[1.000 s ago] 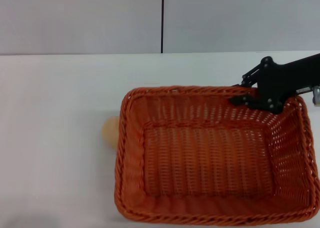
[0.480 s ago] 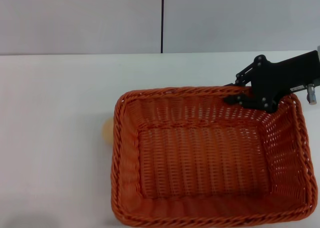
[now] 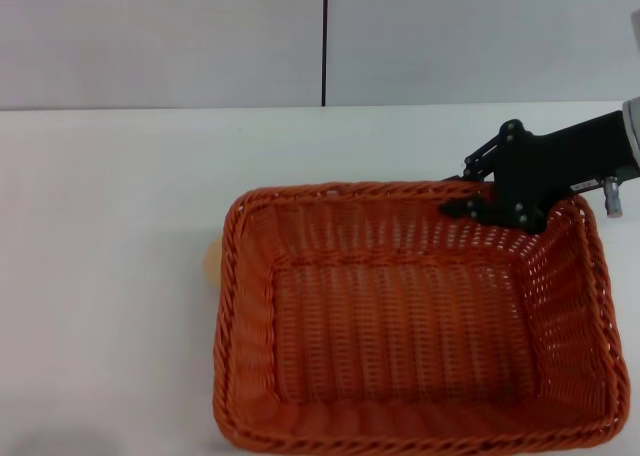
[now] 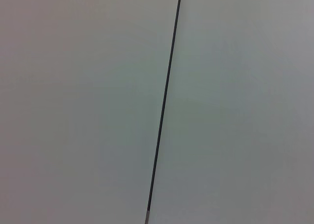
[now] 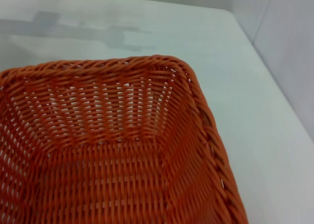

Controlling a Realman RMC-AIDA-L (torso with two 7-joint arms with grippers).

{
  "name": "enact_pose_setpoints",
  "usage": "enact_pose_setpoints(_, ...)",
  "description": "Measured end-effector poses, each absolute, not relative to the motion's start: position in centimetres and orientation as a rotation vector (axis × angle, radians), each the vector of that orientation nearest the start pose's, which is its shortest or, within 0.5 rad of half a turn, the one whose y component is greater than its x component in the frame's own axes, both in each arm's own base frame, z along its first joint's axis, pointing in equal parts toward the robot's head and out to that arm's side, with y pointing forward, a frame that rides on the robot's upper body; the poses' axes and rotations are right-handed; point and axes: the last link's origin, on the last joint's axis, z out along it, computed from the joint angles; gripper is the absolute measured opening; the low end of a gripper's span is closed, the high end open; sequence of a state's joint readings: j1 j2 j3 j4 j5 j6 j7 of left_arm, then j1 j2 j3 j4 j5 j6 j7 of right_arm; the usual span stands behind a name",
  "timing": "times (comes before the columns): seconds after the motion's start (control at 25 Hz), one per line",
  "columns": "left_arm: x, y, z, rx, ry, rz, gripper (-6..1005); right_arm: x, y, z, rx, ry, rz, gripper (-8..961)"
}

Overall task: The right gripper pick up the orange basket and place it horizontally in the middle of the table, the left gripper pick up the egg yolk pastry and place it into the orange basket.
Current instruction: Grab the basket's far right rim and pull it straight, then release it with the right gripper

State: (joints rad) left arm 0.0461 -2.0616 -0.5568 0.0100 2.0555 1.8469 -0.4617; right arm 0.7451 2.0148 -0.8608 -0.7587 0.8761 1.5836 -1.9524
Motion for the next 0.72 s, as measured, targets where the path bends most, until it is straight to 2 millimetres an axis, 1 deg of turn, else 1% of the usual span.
enact_pose_setpoints(0.36, -38.85, 11.93, 4.93, -1.344, -0.528, -0.892, 771, 21.37, 37.75, 1.49, -2.931, -0.159, 0.106, 218)
enact_pose_setpoints(0.48, -38.85, 11.93, 4.93, -1.344, -0.528, -0.892, 771, 21.24, 37.79, 1.49, -2.928, -0.15, 0.111, 221)
enact_pose_setpoints(0.72, -38.83, 11.97, 4.92, -1.346, -0.528, -0.893, 770, 20.97, 37.91, 1.22, -2.889, -0.098, 0.153, 369)
